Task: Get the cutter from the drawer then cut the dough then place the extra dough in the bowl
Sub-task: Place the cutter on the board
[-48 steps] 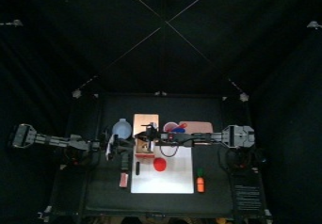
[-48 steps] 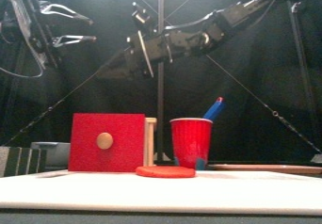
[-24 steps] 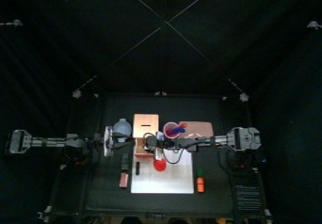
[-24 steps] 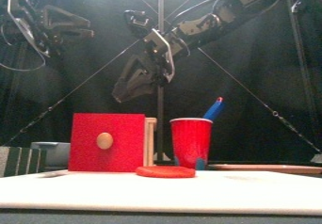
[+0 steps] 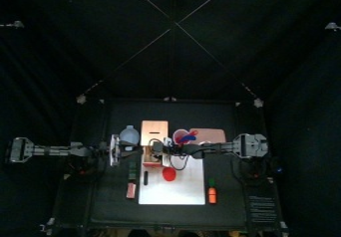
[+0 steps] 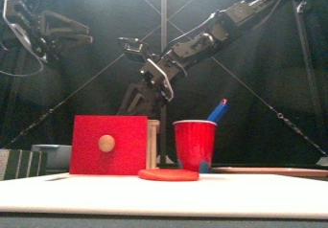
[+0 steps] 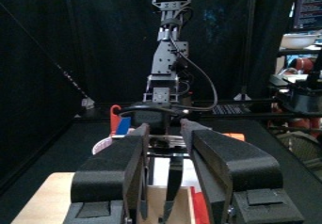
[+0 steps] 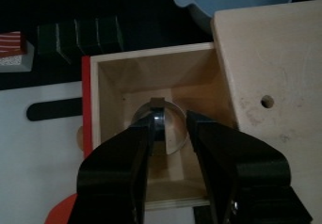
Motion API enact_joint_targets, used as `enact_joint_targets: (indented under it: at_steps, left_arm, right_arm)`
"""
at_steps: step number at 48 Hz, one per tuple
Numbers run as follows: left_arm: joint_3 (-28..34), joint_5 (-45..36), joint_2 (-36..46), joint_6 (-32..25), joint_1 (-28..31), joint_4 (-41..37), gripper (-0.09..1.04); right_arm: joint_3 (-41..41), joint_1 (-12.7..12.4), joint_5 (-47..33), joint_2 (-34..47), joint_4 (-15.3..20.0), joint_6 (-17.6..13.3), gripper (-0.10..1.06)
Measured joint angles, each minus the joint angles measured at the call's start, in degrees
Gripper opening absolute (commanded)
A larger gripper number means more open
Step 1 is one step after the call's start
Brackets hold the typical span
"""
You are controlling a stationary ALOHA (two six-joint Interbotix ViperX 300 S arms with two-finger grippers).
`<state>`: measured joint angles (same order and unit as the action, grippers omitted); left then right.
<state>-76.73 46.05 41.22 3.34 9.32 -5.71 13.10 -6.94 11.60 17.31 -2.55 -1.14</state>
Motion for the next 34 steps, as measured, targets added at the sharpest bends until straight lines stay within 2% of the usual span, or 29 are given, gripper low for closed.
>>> enact_joint_targets:
  at_steps: [12,34]
  left_arm:
    - [0.0,0.0,0.1,0.0,0.0,1.8,0.74]
    - [-0.2,-0.1,0.0,0.0,-0.1,2.7,0.74]
  right_arm:
    - [-1.3,0.1,1.8,0.2,0.1,0.0,0.73]
    - [-2.1,1.8,3.7,0.1,1.4,-0.1,0.73]
